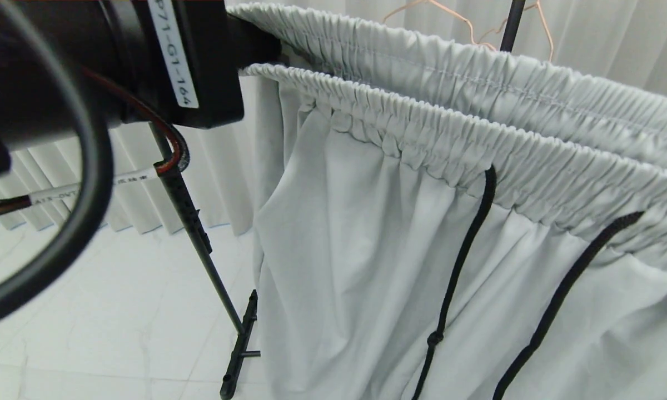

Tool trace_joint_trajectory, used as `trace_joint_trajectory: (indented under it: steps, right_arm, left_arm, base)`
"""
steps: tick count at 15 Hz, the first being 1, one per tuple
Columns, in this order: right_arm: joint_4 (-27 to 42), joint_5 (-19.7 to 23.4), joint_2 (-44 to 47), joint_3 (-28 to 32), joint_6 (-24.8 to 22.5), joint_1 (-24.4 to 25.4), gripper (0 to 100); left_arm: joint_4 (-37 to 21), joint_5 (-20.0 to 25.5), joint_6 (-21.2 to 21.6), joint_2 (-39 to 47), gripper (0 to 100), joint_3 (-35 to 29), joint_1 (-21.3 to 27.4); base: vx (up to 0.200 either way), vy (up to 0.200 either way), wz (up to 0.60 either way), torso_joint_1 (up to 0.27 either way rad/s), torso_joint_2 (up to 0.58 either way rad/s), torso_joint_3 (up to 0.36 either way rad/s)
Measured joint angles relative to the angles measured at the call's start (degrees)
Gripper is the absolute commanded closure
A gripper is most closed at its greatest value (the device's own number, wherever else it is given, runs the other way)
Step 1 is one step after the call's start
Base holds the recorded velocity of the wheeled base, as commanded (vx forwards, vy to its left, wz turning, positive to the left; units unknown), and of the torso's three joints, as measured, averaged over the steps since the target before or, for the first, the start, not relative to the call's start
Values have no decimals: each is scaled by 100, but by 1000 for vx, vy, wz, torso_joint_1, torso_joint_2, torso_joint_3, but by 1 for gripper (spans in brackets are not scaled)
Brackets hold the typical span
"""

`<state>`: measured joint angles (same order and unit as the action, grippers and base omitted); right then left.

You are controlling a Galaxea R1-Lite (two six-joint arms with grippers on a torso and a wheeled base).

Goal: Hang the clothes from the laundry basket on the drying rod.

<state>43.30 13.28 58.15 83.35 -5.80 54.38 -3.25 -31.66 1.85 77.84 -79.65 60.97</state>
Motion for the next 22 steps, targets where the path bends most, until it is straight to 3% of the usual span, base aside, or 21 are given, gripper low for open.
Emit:
trace_joint_trajectory:
  steps: [3,5,8,11,15,19,22]
  right_arm:
    - [0,-22,-44,-165,-10,328,100]
    - [-28,-261,-52,-155,-7,344,100]
    - [-562,-1292,113,-61,1,210,100]
    - [-2078,-1521,601,-166,6,-59,100]
    - [-3383,-1546,1374,-210,-18,-152,100]
    - [-3477,-1559,1709,-204,-66,-141,100]
    - [-3417,-1682,1718,-223,-68,-150,100]
  left_arm:
    - [9,-22,2,69,100,-9,-38]
    - [-183,-48,11,6,100,13,-38]
    - [-1491,-50,-9,-345,100,20,-24]
    - [-2484,-33,-40,-912,100,102,67]
    - [-2567,-41,-265,-1379,100,229,1091]
    - [-2564,-30,-472,-1525,100,289,2599]
    - [-2559,-52,-483,-1527,100,378,2927]
  base:
    - [0,0,0,0,0,0]
    - [0,0,0,0,0,0]
    - [0,0,0,0,0,0]
    - [0,0,0,0,0,0]
    - [0,0,0,0,0,0]
    - [0,0,0,0,0,0]
    - [0,0,0,0,0,0]
